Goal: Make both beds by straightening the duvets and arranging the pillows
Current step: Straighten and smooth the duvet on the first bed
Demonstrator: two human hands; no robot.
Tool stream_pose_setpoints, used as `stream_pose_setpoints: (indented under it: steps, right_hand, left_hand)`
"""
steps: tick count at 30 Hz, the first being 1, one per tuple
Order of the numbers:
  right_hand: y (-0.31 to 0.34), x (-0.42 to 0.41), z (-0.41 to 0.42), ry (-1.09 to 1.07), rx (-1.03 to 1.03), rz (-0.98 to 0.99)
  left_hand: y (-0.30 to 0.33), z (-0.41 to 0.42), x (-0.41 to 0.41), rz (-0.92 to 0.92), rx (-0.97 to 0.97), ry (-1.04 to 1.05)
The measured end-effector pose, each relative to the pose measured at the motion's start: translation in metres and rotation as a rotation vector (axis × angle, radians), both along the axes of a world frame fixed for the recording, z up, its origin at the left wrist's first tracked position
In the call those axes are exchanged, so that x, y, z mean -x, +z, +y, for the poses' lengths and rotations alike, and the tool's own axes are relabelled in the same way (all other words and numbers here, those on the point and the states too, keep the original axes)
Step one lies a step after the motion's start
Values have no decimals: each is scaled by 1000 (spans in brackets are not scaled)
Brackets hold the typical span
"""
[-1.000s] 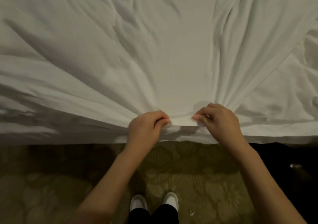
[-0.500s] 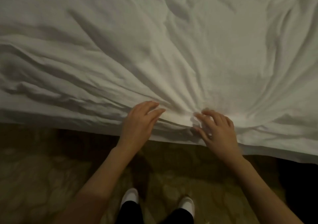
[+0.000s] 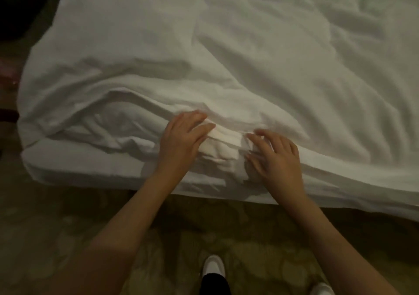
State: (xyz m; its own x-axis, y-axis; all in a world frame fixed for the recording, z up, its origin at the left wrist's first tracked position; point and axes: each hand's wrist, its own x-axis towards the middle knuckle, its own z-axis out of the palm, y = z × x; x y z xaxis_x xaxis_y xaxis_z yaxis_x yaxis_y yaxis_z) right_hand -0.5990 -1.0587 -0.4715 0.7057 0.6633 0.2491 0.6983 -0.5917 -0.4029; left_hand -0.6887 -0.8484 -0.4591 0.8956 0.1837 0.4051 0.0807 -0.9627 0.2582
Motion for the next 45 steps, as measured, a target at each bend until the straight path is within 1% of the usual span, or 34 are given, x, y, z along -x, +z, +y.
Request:
stream_pose_setpoints:
  steps: [3, 5, 9, 13, 15, 18, 19, 22, 26, 29, 30, 32, 35, 39, 42, 45]
  right_hand:
    - [5, 4, 37, -11, -15, -65]
    - [6, 4, 52, -13, -6, -100]
    - [0, -4, 66, -30, 42, -77]
    - [5, -6, 70, -10, -21, -41]
    - [9, 2, 70, 0, -28, 18]
    - [15, 24, 62, 10, 5, 40]
    - [18, 33, 55, 16, 21, 39]
    - [24, 65, 30, 16, 71, 52]
    - [3, 67, 30, 5, 213, 130]
    - [-14, 55, 47, 10, 233, 143]
    - [-13, 56, 51, 3, 223, 148]
    - [-4, 67, 60, -6, 183, 133]
    - [9, 92, 78, 45, 111, 95]
    - [14, 114, 126, 95, 17, 60]
    - [11, 121, 175, 127, -34, 38]
    - [0, 117, 227, 81, 4, -24]
  left_hand:
    - [8, 32, -1, -15, -66, 4]
    - [11, 52, 0, -24, -75, 10]
    - [9, 74, 3, -52, -21, -11]
    - [14, 77, 3, -38, 61, -19]
    - [20, 75, 1, 4, 117, -18]
    - [26, 67, 12, 66, 292, -9]
    - [27, 61, 22, 70, 319, -20]
    - [23, 47, 61, 91, 293, -64]
    - [-9, 45, 70, 247, 379, -20]
    - [-22, 43, 77, 343, 313, -43]
    - [-19, 44, 83, 323, 296, -40]
    - [-9, 51, 100, 229, 282, 13]
    - [-1, 77, 126, 95, 256, 111]
    - [-2, 127, 143, 28, 175, 179]
    - [-9, 173, 141, 62, 95, 166]
    - [-21, 214, 135, 182, -3, 66]
